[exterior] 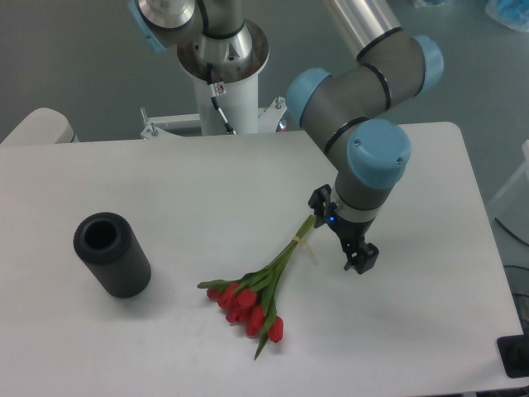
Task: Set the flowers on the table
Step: 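Raise the open gripper up and away from the tulips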
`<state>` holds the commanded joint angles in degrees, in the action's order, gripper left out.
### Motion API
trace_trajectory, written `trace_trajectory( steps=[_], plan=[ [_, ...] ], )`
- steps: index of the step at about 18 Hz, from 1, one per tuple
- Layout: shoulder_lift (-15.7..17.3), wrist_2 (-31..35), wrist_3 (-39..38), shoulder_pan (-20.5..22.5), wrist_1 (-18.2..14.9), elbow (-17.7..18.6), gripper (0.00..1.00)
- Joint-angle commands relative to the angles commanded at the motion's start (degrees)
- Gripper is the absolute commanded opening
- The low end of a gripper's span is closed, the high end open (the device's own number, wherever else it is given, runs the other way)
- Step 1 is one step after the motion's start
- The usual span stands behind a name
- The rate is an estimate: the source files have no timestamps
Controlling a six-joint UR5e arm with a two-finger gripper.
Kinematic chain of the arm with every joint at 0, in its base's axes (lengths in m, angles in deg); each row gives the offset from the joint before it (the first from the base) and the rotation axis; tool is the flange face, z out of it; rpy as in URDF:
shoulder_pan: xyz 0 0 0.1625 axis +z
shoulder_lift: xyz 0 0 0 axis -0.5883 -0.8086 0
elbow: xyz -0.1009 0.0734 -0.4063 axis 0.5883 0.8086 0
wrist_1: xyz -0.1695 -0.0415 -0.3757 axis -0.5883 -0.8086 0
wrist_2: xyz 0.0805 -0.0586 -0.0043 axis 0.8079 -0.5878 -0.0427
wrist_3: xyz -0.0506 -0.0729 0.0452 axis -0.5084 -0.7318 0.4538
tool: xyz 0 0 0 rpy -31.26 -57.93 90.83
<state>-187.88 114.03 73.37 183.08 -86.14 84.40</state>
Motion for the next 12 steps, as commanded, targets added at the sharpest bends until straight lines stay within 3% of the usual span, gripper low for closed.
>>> trace_trajectory(
  steps=[12],
  plan=[
    [-0.2, 0.1, 0.1, -0.4, 1.0, 0.7, 1.00]
  ],
)
